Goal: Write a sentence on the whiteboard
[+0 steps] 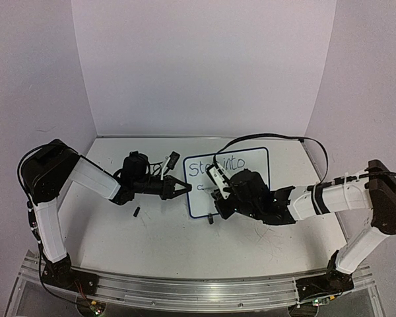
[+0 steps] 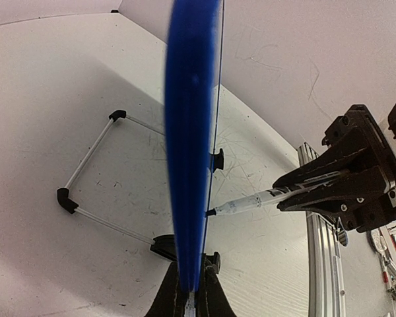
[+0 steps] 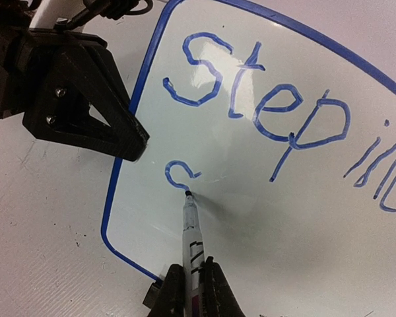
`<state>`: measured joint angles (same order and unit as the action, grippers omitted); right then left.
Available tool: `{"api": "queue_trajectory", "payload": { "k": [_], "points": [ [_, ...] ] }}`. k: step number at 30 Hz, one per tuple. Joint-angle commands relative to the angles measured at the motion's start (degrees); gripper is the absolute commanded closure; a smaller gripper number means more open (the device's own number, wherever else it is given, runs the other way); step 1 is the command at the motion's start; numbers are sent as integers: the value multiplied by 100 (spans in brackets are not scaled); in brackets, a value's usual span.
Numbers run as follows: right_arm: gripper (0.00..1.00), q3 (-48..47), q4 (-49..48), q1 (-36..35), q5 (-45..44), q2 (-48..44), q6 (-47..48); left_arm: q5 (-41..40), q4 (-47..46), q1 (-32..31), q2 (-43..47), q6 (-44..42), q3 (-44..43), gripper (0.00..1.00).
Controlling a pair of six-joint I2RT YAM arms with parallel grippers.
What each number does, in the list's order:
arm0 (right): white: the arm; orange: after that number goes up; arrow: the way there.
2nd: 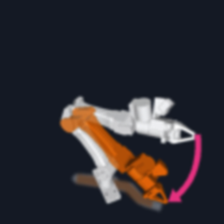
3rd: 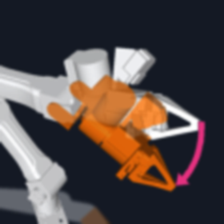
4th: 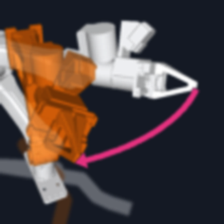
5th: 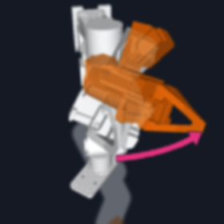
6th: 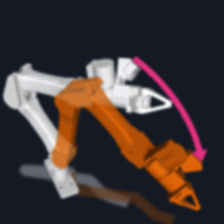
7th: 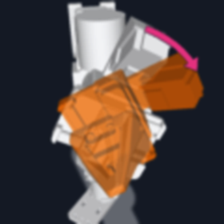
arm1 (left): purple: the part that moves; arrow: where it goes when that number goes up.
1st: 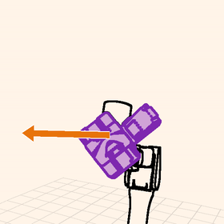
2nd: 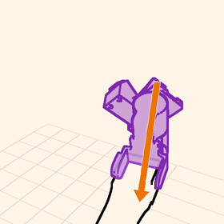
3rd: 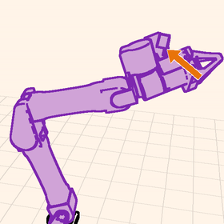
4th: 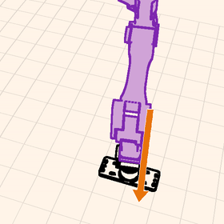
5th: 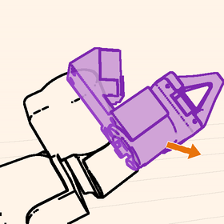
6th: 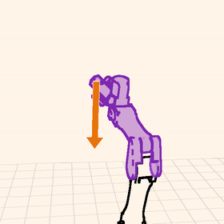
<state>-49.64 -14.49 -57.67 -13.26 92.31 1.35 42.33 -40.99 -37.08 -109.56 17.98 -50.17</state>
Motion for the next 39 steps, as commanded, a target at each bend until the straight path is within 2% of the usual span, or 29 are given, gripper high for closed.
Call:
{"api": "queue_trajectory", "payload": {
  "k": [1, 39],
  "points": [
    [100, 112, 104, 21, -154, -182, -91, -302, 212, 32, 58, -216, 52, 100],
    [100, -289, 25, -8, 254, 332, -311, -312, 288, 78, 196, -295, 149, 100]
  ]
}}
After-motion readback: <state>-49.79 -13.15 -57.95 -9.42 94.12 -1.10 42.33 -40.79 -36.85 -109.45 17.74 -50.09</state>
